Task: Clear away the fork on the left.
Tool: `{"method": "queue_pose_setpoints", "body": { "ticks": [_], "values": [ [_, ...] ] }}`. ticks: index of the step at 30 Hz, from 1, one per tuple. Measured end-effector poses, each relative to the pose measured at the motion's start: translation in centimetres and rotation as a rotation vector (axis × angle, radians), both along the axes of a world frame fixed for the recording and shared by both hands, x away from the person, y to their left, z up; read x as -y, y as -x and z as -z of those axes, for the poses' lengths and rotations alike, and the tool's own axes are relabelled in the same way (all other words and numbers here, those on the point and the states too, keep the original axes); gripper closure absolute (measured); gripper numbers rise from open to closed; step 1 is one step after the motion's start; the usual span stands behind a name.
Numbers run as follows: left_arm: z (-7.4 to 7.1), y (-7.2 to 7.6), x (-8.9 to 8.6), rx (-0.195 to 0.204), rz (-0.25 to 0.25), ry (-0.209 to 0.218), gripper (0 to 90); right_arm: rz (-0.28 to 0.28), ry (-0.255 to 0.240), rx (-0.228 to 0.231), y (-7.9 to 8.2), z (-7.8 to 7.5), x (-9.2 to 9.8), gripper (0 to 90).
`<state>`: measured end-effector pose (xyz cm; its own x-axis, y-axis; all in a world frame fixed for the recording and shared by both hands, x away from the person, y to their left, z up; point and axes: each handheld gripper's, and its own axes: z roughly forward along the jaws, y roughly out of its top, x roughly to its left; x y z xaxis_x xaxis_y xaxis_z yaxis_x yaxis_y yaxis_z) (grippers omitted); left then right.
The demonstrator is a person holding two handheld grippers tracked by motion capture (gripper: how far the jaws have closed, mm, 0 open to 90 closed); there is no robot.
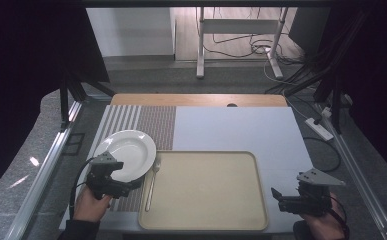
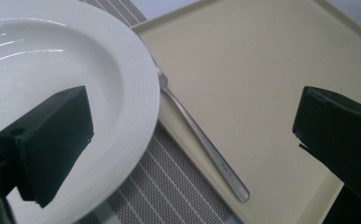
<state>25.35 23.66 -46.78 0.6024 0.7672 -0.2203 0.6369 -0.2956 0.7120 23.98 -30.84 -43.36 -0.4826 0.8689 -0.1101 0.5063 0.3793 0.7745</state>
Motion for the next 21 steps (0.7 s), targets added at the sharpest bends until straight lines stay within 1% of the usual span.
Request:
{"method": "queue_pose_setpoints", "body": {
  "ticks": [2,7,16,21],
  "values": [
    [0.0,0.4,-0.2,0.007,0.001,0.001,0.0,0.001,-0.014,-0.002,0.0,0.0,0.1,0.2],
    [0.1,1.3,-0.6,0.004,-0.007,-0.002,0.0,-0.003,0.003,0.003,0.1,0.0,-0.1,0.2],
    [0.0,2.9,-1.8,0.016,-0.041,0.02,0.0,-0.007,0.012,0.005,0.1,0.0,-0.2,0.2],
    [0.1,3.6,-2.2,0.012,-0.05,0.014,0.0,-0.008,0.017,0.007,0.1,0.0,-0.2,0.3]
  ]
}}
